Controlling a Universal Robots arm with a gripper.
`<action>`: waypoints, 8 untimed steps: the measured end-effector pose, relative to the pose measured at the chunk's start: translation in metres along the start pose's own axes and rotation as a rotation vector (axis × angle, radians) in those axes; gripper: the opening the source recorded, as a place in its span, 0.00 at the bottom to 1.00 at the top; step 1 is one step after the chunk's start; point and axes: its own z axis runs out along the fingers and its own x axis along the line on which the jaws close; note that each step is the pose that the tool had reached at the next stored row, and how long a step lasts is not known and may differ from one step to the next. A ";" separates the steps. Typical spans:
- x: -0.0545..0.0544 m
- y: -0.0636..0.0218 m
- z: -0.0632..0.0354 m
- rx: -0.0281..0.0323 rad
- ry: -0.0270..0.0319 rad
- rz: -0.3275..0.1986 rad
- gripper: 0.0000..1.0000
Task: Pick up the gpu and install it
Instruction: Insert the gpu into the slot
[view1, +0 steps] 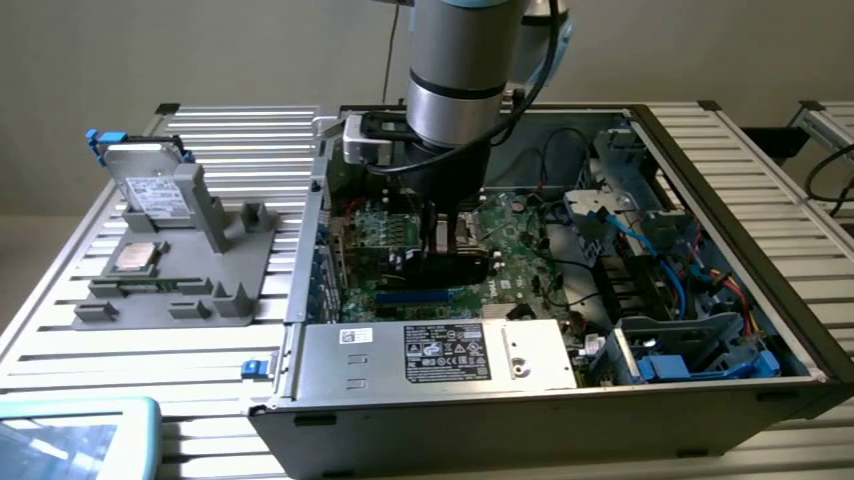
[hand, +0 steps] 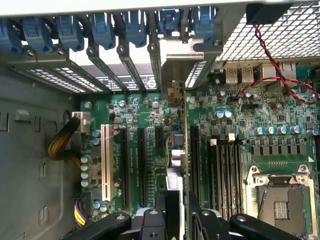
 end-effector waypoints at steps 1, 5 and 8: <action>0.000 0.0001 0.0003 -0.0004 0.0001 0.000 0.27; 0.000 0.0016 0.0016 -0.0011 0.0000 0.000 0.27; 0.000 0.0021 0.0039 -0.0012 -0.0001 0.000 0.27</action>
